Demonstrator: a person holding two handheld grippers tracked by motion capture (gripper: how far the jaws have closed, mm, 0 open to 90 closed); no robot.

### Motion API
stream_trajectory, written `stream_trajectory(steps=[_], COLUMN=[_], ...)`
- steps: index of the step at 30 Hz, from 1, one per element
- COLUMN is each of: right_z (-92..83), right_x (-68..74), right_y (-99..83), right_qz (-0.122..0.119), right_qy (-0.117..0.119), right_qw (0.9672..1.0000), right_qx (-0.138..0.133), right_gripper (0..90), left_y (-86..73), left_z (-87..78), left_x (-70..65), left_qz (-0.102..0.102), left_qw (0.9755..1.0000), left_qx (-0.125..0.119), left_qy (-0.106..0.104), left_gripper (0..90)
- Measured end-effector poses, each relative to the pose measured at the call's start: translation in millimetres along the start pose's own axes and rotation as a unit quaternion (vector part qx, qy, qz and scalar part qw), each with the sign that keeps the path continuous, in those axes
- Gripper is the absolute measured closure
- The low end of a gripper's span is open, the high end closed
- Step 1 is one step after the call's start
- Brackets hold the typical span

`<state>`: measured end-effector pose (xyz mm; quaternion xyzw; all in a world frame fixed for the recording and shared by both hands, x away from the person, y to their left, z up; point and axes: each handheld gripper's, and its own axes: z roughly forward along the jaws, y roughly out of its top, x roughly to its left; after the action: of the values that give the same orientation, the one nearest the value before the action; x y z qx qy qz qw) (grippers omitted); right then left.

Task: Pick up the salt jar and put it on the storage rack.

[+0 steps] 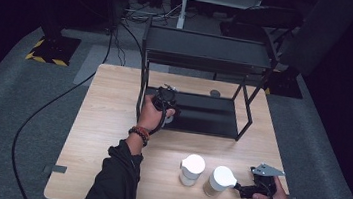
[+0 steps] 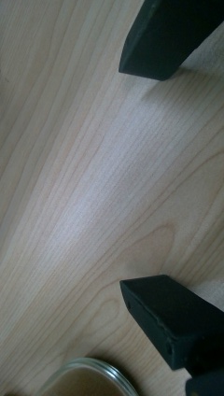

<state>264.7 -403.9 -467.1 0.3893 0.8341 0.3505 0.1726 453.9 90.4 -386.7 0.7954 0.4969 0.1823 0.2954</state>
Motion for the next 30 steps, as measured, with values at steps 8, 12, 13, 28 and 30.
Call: stream_trajectory(steps=[8,12,13,28,30], right_z=[0.0,0.0,0.0,-0.1,-0.1], right_x=[0.1,0.1,0.1,0.4,0.4], right_y=[0.0,0.0,0.0,0.0,0.0], right_qz=[0.000,0.000,0.000,0.001,0.001], right_qy=[0.000,0.000,0.000,-0.001,-0.001], right_qw=[1.0000,1.0000,1.0000,1.0000,1.0000], right_qx=[0.000,0.000,0.000,0.000,0.000], right_gripper=[0.0,0.0,0.0,0.0,0.0], left_y=[-1.1,-2.5,-3.0,-10.7,-12.1], left_z=[-2.7,-2.6,-2.7,-7.2,-7.6], left_x=[0.2,-0.9,-1.3,-4.9,-6.3], left_qz=[-0.005,0.001,0.001,0.012,0.013], left_qw=[1.0000,1.0000,1.0000,0.9997,0.9996], left_qx=[-0.005,-0.006,-0.007,-0.020,-0.025], left_qy=[0.003,0.004,0.005,0.002,0.004], left_gripper=[17.2,13.0,11.1,3.4,3.4])
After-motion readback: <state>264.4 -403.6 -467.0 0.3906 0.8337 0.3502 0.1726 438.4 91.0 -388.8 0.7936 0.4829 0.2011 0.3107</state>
